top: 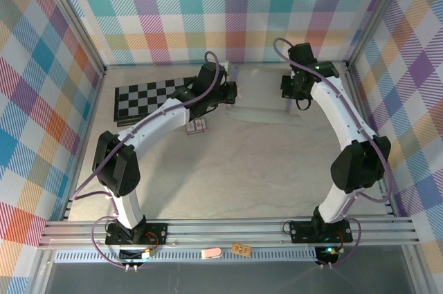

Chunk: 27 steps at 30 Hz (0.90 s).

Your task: Fold the paper box

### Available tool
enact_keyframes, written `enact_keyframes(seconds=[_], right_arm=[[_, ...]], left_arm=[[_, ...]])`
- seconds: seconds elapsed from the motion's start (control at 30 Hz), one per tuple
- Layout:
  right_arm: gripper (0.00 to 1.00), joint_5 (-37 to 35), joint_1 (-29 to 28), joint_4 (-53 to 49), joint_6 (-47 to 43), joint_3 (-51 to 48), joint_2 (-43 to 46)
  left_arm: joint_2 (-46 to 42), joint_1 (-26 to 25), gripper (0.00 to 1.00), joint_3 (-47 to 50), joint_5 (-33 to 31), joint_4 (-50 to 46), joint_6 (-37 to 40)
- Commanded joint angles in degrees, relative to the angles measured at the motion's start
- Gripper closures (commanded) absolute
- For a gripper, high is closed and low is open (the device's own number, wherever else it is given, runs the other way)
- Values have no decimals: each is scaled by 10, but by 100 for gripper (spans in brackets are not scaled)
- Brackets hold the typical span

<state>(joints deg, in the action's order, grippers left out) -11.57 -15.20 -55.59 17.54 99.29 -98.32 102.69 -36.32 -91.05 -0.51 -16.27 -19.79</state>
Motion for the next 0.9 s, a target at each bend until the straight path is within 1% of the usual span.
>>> enact_keyframes(seconds=[0.0, 0.33, 0.37, 0.43, 0.5, 0.63, 0.67, 0.77, 0.87], right_arm=[[79, 73, 12, 21, -10, -13, 9], [76, 71, 22, 24, -19, -15, 7], [77, 65, 22, 24, -20, -15, 8], [84, 51, 22, 23, -20, -12, 9], [88, 27, 21, 14, -20, -2, 5], [98, -63, 0, -28, -35, 37, -21], [100, -99, -7, -44, -36, 49, -31], [100, -188, -27, -92, -21, 85, -62], [100, -278, -51, -128, -6, 105, -82]], left_arm=[[-15, 12, 100, -11, 29, 30, -26], [-20, 13, 100, -7, 29, 31, -27], [-20, 14, 100, -6, 29, 31, -26], [-20, 13, 100, -8, 27, 28, -24], [-20, 13, 100, -10, 28, 27, -21], [-13, 3, 100, -27, 13, 8, 0], [-9, -2, 100, -34, 4, -16, 6], [-5, -17, 100, -46, -36, -35, 18], [-6, -25, 100, -46, -62, -39, 23]])
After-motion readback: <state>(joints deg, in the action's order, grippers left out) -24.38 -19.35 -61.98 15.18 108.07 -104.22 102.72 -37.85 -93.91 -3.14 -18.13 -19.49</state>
